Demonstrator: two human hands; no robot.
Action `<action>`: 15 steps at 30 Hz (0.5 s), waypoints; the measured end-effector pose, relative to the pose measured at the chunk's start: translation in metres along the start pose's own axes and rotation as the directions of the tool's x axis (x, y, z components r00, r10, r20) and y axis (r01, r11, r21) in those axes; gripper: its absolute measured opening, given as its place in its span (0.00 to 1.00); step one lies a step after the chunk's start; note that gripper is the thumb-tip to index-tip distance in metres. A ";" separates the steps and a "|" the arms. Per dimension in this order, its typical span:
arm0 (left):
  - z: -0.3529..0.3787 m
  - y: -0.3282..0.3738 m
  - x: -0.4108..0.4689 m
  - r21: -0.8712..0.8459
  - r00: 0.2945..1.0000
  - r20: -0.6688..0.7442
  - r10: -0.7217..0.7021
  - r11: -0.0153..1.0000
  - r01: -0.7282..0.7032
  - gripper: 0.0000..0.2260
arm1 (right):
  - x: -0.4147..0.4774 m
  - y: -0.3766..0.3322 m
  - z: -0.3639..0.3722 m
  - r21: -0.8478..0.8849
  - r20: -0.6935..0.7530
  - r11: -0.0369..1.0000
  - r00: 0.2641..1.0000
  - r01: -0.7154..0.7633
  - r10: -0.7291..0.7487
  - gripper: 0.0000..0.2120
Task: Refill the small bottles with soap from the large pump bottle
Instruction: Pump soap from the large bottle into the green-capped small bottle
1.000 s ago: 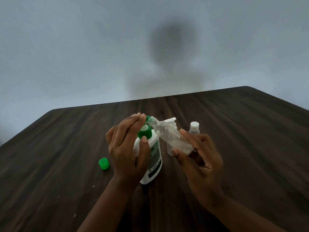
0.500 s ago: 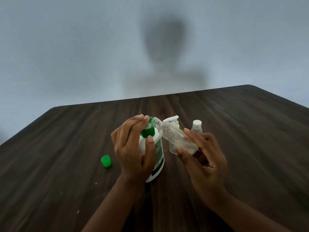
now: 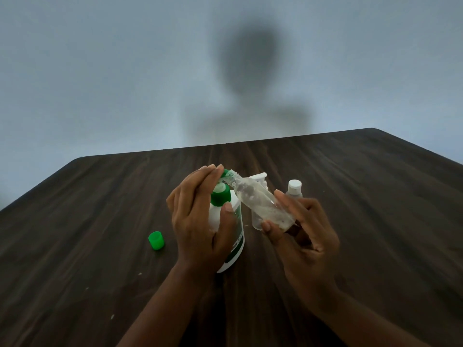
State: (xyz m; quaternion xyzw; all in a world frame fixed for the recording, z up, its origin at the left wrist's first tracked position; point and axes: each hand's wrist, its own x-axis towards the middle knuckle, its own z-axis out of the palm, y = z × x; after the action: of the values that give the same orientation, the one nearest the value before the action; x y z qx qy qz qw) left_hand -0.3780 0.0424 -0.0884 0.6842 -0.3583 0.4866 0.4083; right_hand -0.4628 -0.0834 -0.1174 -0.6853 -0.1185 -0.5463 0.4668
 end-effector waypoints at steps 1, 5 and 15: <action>0.001 0.000 0.000 -0.003 1.000 -0.007 0.001 1.000 -0.001 0.18 | 0.000 0.000 -0.001 0.006 -0.001 1.000 1.000 -0.007 0.007 0.19; 0.001 0.000 0.000 -0.011 0.999 -0.033 0.016 1.000 -0.017 0.16 | -0.002 0.002 -0.002 0.005 -0.011 1.000 1.000 -0.022 0.023 0.19; -0.003 -0.003 0.003 0.044 0.996 -0.034 0.080 0.996 -0.078 0.17 | 0.000 0.002 0.000 0.016 -0.013 1.000 1.000 0.009 -0.008 0.20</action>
State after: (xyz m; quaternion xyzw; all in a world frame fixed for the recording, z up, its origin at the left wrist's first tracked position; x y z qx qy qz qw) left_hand -0.3754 0.0457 -0.0856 0.6692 -0.3670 0.5223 0.3804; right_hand -0.4610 -0.0844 -0.1183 -0.6775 -0.1225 -0.5518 0.4706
